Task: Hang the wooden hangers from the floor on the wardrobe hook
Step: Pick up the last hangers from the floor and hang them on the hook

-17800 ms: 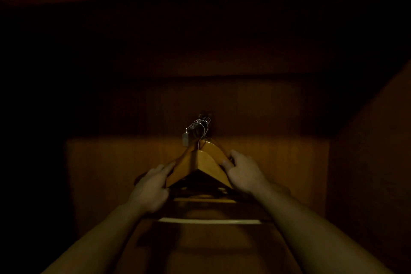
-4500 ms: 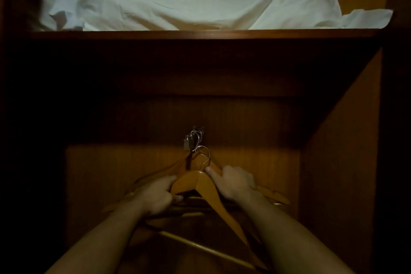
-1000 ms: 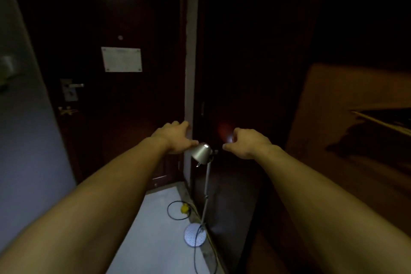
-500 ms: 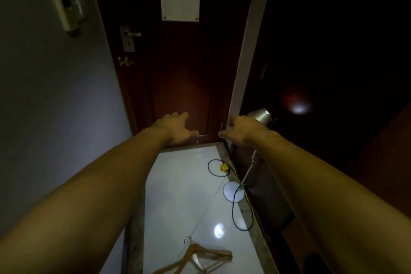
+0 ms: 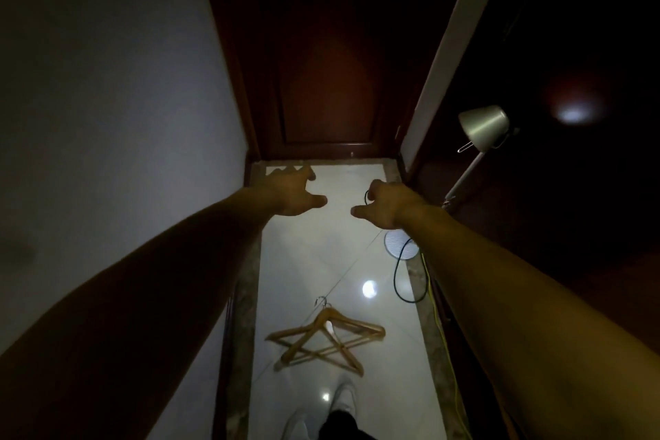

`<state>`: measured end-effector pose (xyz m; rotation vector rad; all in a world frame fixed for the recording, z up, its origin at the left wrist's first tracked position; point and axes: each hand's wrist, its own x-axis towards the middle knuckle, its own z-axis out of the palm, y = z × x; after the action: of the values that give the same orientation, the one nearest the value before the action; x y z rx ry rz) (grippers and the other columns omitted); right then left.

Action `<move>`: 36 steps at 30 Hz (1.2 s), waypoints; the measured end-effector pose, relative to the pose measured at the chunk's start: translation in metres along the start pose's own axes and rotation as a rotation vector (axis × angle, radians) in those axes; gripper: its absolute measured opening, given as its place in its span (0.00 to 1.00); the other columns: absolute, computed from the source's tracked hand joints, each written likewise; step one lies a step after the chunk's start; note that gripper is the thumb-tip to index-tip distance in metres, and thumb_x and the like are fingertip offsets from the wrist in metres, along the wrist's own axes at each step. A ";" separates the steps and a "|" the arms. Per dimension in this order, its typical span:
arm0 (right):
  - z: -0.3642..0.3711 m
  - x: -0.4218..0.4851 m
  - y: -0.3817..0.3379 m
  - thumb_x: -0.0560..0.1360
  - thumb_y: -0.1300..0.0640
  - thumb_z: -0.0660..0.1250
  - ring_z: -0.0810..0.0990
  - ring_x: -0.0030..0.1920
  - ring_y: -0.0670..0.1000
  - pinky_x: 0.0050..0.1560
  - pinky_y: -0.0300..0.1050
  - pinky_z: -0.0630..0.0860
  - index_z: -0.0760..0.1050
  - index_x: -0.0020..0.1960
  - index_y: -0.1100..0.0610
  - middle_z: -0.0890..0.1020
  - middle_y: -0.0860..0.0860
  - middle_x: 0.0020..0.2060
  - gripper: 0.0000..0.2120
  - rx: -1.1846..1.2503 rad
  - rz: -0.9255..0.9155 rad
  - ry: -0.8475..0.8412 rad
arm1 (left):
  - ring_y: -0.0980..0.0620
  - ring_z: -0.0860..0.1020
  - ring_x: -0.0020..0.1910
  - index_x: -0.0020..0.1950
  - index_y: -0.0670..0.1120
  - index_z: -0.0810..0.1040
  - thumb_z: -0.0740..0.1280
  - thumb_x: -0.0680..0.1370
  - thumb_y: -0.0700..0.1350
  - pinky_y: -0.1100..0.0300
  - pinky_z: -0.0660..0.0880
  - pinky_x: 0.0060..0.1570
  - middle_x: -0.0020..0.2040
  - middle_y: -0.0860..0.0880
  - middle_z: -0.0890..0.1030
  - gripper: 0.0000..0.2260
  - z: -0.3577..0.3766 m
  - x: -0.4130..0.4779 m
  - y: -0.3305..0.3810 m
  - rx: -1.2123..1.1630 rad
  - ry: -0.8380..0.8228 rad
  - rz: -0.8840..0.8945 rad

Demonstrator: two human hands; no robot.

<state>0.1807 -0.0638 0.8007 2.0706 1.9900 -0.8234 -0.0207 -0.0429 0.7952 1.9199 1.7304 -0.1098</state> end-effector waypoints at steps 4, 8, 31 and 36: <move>0.024 0.038 0.011 0.76 0.37 0.66 0.75 0.65 0.59 0.61 0.52 0.74 0.69 0.71 0.57 0.76 0.57 0.66 0.32 -0.023 -0.022 -0.043 | 0.41 0.73 0.66 0.74 0.48 0.64 0.66 0.76 0.62 0.45 0.74 0.64 0.71 0.42 0.72 0.31 0.023 0.028 -0.013 -0.024 -0.058 -0.059; 0.069 0.071 0.020 0.75 0.39 0.66 0.76 0.61 0.58 0.58 0.53 0.75 0.69 0.69 0.57 0.76 0.57 0.63 0.30 -0.005 -0.026 -0.126 | 0.41 0.71 0.68 0.75 0.48 0.63 0.65 0.77 0.61 0.45 0.72 0.64 0.73 0.41 0.68 0.31 0.058 0.047 -0.030 -0.073 -0.120 -0.105; 0.450 0.266 0.130 0.79 0.39 0.63 0.78 0.47 0.53 0.48 0.48 0.77 0.70 0.60 0.55 0.76 0.52 0.45 0.21 0.125 0.258 -0.438 | 0.43 0.71 0.67 0.74 0.51 0.65 0.65 0.76 0.62 0.45 0.72 0.64 0.72 0.44 0.68 0.29 0.431 0.236 -0.179 -0.086 -0.423 -0.161; 0.562 0.317 0.161 0.78 0.40 0.62 0.78 0.50 0.55 0.54 0.53 0.79 0.70 0.62 0.55 0.76 0.54 0.51 0.21 0.135 0.314 -0.420 | 0.43 0.71 0.67 0.73 0.52 0.66 0.67 0.74 0.63 0.44 0.71 0.64 0.72 0.45 0.68 0.31 0.548 0.287 -0.216 -0.087 -0.495 -0.169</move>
<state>0.1683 -0.0686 0.1356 1.9951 1.3868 -1.2257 -0.0144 -0.0241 0.1405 1.5178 1.5220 -0.5178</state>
